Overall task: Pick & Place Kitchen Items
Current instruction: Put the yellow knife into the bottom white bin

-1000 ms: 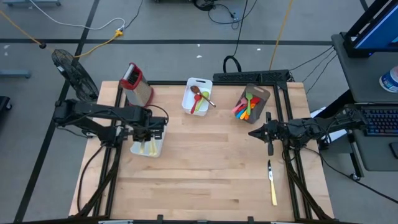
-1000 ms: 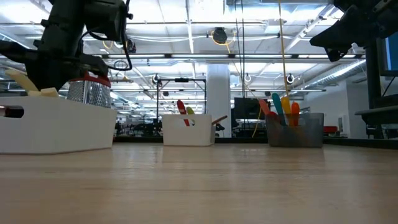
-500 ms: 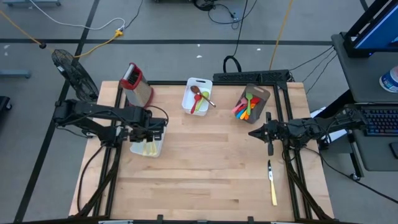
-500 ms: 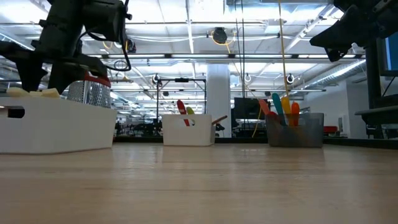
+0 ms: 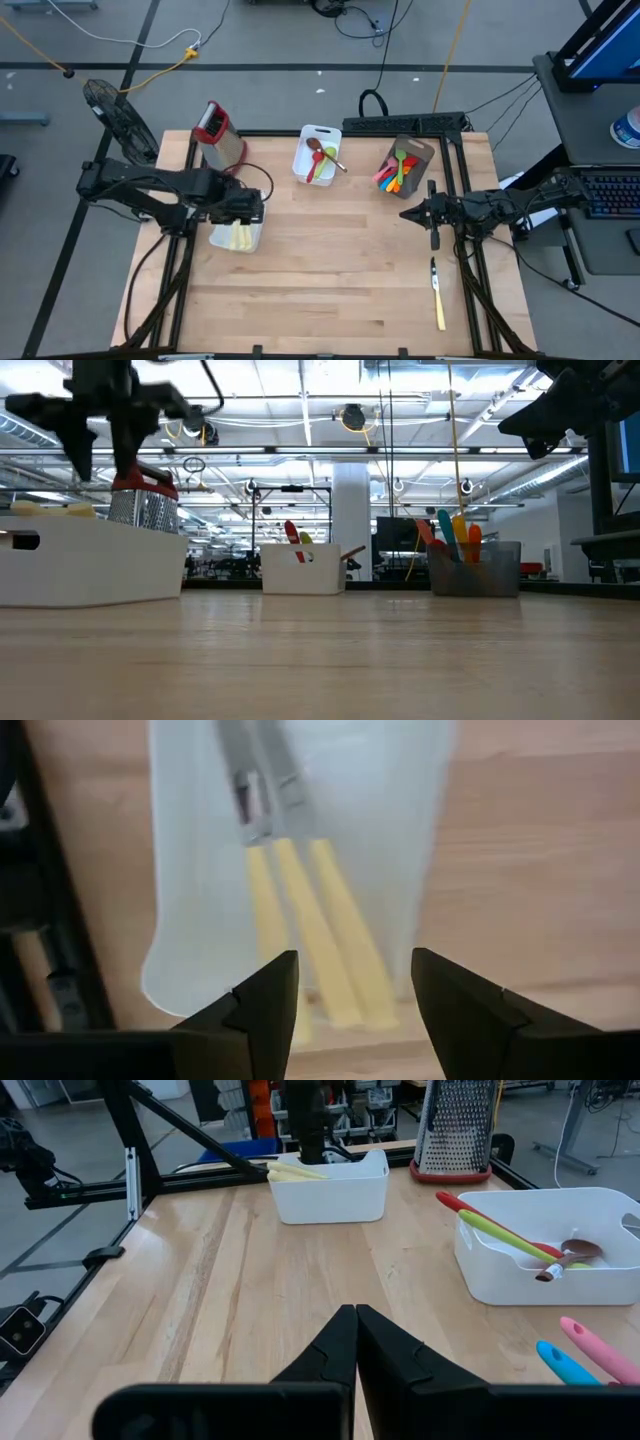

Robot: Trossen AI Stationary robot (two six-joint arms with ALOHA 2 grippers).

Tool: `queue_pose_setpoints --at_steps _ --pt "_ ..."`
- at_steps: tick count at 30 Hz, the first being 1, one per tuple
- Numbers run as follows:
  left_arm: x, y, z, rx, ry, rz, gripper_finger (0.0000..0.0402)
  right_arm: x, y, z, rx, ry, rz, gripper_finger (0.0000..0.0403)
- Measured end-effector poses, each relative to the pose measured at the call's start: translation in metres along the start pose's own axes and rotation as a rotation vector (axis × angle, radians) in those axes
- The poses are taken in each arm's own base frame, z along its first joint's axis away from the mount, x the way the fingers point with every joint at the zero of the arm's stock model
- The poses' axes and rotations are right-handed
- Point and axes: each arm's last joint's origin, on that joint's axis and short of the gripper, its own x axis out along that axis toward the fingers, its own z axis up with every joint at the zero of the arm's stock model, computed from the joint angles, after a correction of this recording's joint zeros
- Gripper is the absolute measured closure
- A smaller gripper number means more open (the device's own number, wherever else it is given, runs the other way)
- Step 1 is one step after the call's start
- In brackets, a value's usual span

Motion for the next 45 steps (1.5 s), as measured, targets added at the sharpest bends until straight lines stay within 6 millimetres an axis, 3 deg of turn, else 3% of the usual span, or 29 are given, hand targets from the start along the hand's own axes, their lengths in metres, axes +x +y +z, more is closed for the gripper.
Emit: queue_pose_setpoints --at_steps 7,11,17,22,28,35,45 --pt "-0.03 0.002 -0.019 0.127 -0.081 -0.135 0.0202 0.0 -0.001 -0.005 -0.014 0.051 -0.01 0.0399" --pt "-0.038 0.01 -0.03 0.199 -0.06 -0.172 0.0198 -0.001 -0.002 -0.011 -0.015 0.109 -0.02 0.0399" --pt "-0.043 0.018 -0.046 0.167 -0.062 -0.224 0.0205 -0.001 -0.002 -0.011 0.085 0.112 -0.026 0.0399" --pt "-0.048 0.014 -0.059 0.281 -0.105 -0.344 0.0202 -0.001 -0.002 -0.011 0.159 0.11 -0.03 0.0399" --pt "-0.058 0.004 -0.075 0.424 -0.257 -0.57 0.0199 -0.001 -0.002 -0.011 0.161 0.111 -0.031 0.0399" --pt "-0.076 -0.011 -0.095 0.61 -0.306 -0.845 0.0208 -0.001 -0.002 -0.011 0.148 0.111 -0.03 0.0399" --pt "-0.087 -0.018 -0.099 0.511 -0.334 -0.979 0.0204 -0.001 -0.002 -0.011 0.145 0.111 -0.03 0.0399"
